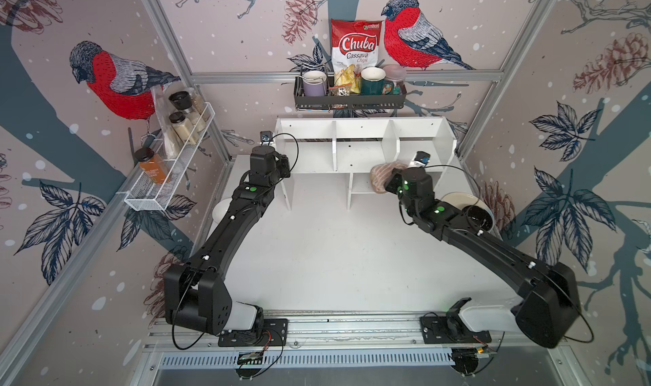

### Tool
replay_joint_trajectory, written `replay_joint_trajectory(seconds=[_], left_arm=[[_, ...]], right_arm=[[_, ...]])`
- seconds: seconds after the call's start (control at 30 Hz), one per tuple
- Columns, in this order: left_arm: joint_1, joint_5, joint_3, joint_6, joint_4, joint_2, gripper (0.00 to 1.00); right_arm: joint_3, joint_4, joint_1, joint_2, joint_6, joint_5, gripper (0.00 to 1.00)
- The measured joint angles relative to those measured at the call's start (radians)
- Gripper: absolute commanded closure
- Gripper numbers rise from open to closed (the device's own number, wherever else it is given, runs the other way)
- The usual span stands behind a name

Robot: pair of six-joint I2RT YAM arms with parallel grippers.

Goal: Wipe the bookshelf clean with a cloth
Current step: Wipe the dust from the shelf.

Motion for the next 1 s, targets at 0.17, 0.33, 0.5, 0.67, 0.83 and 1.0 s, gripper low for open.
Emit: replay_joint_trajectory(seconds=[0.17,0.33,0.5,0.67,0.83,1.0], left_arm=[[0.0,0.0,0.0,0.0,0.0,0.0,1.0],[0.0,0.0,0.0,0.002,0.001,0.001,1.0],[0.0,0.0,-0.002,0.005,0.002,0.0,1.0],[0.0,0.0,-0.003,0.007,0.005,0.0,1.0],[0.0,0.0,-0.005,0.007,0.006,-0.002,1.0],[0.0,0.0,-0.005,0.007,0.007,-0.003,1.0]], right_arm=[[-0.09,-0.05,-0.272,-0.119,0.009,-0.029,1.0],[-0.156,-0.057,-0.472,-0.082,0.032,-0.146,1.0],[-0.192,-0.051,-0.507,0.05,0.032,-0.269,1.0],[-0.228,-0.008,-0.475,0.089,0.032,-0.303,1.0],[-0.238,-0.011,-0.408,0.04,0.032,-0.307,1.0],[-0.168,-0.057,-0.388,-0.109,0.031,-0.248,1.0]])
